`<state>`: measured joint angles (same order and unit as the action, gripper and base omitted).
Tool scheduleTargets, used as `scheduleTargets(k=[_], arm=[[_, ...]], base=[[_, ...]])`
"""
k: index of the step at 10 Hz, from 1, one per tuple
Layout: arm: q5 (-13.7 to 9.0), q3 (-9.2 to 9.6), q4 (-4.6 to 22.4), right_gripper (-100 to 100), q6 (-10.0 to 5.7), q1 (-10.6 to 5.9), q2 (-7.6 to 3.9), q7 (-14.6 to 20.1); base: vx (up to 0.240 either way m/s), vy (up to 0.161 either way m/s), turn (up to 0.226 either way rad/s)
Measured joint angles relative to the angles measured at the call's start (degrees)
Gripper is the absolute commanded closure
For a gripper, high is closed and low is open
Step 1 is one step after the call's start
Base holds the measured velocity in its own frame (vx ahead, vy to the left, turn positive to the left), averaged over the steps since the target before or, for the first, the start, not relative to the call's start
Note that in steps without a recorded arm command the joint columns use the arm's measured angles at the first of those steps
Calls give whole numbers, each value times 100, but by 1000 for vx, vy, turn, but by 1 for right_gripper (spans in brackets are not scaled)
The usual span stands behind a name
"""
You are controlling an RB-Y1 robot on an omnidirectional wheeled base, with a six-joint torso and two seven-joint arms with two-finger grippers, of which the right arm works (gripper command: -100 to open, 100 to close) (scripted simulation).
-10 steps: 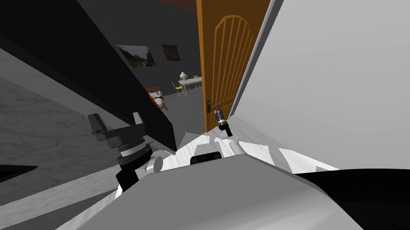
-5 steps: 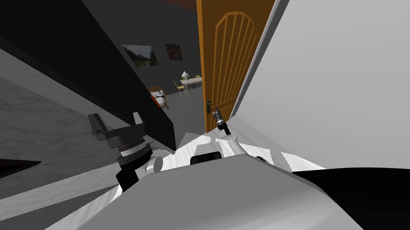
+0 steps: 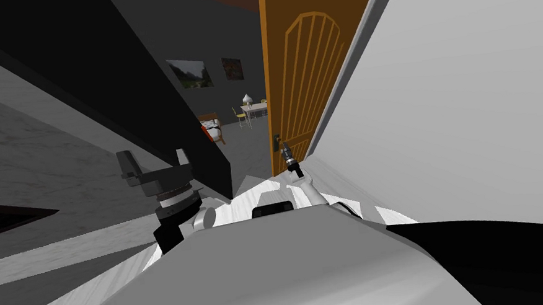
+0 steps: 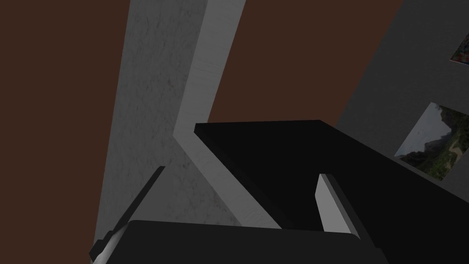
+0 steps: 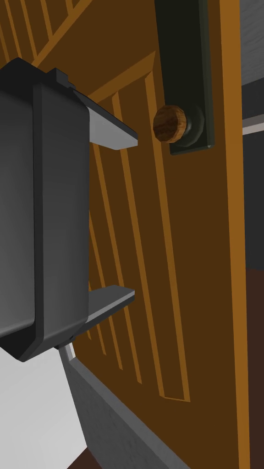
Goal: Push the door open
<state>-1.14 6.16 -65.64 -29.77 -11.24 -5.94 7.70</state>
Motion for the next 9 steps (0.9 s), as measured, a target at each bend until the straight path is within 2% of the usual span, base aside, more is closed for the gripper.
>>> scheduleTargets(k=[3, 5, 9], arm=[[37, 22, 637, -100, -2, -379, -56, 119], [68, 50, 882, -100, 52, -500, -72, 178], [123, 91, 1492, -100, 126, -869, -118, 307]], base=[[33, -110, 118], [13, -87, 46], [21, -90, 82]])
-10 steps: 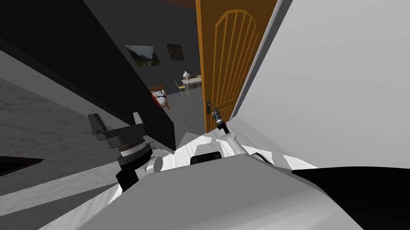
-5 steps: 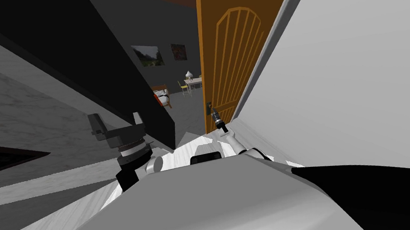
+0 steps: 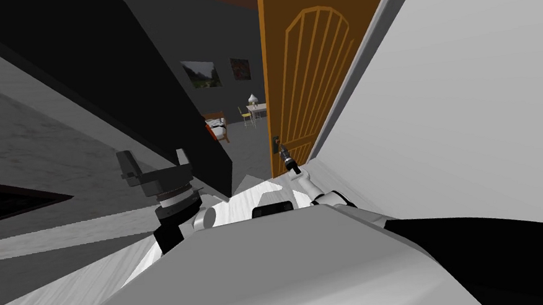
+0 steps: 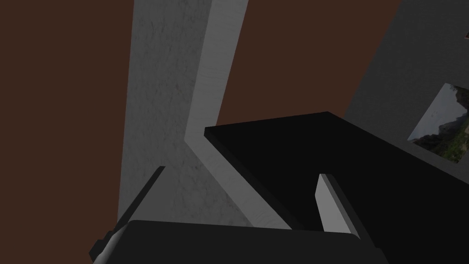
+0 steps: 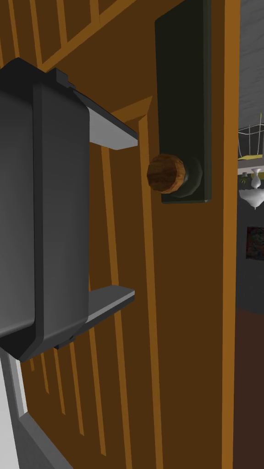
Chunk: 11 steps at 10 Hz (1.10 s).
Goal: Push the door open
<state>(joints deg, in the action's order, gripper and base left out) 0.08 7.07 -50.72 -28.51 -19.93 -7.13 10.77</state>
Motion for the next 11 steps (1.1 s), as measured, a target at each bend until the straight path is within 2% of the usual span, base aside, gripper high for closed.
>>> scheduleTargets(k=[2, 4, 8, 11], arm=[[15, 3, 274, -100, 3, -140, -1, 34], [33, 12, 637, -100, -14, -348, -16, 88], [77, 45, 1184, -100, 42, -667, -51, 205], [72, 26, 1213, -100, 31, -668, -51, 198]], base=[[1, -74, 56], [9, -106, 72], [-4, -107, 60], [143, 29, 20]])
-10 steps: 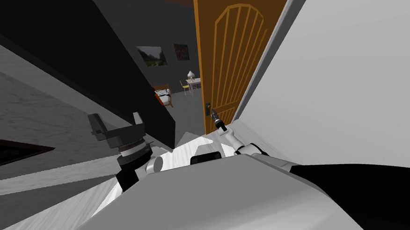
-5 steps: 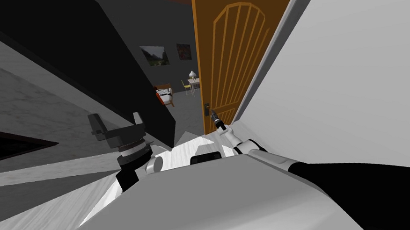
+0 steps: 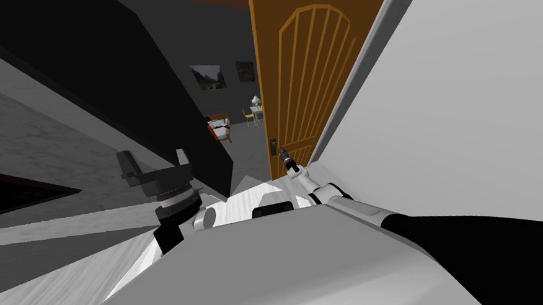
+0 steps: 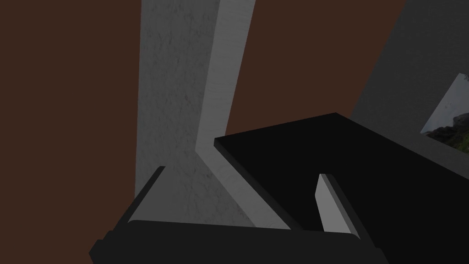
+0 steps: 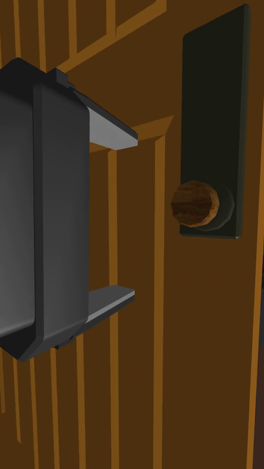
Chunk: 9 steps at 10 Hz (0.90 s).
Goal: Push the door open
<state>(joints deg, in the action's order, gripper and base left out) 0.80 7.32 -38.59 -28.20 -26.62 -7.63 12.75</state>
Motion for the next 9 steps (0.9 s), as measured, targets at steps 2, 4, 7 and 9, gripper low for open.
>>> scheduleTargets(k=[2, 4, 7, 9], arm=[[-9, -27, 35, -100, -27, -3, 8, -17], [-19, -59, 45, -100, -42, 7, 14, -37], [-30, -92, 66, 100, -66, 9, 20, -58], [-33, -100, 49, 100, -67, -18, 8, -56]], base=[[220, 37, 33], [225, 49, 29], [84, 8, 8], [-14, -4, 11]])
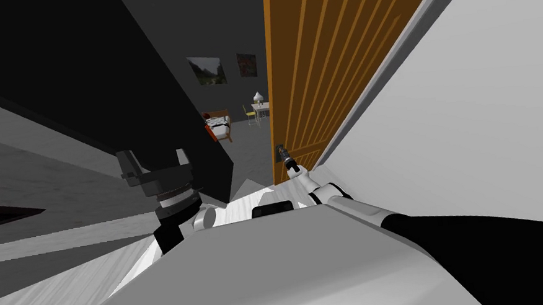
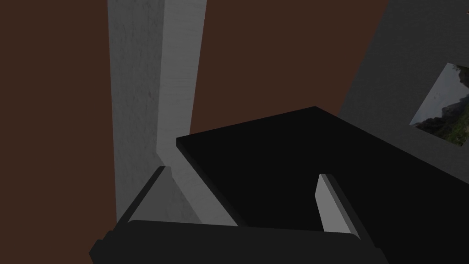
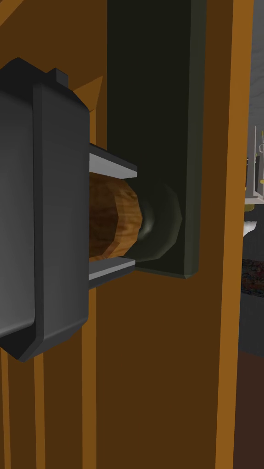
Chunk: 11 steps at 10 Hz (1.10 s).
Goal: Push the door open
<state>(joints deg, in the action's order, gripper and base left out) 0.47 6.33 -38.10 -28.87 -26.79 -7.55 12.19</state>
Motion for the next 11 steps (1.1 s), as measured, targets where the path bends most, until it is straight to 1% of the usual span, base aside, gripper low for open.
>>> scheduleTargets(k=[3, 5, 6, 7, 8, 9, 10, 11], arm=[[1, 0, -1, 100, 7, -6, -1, -2], [-6, -20, 40, 100, 16, 2, 10, -16], [-12, -41, 59, 100, 26, 38, 15, -32], [-23, -77, 96, 100, 2, 51, 24, -56], [-38, -124, 181, 100, -11, -1, 35, -84], [-48, -158, 81, 100, 26, 47, 12, -101], [-63, -206, 76, 100, 34, 38, -3, -119], [-77, -240, -69, 100, 125, 95, -41, -120]], base=[[0, 0, 0], [126, 54, -36], [156, 67, -44], [176, 72, -31], [182, 113, -21], [197, 129, -68], [200, 121, -39], [180, 120, -45]])
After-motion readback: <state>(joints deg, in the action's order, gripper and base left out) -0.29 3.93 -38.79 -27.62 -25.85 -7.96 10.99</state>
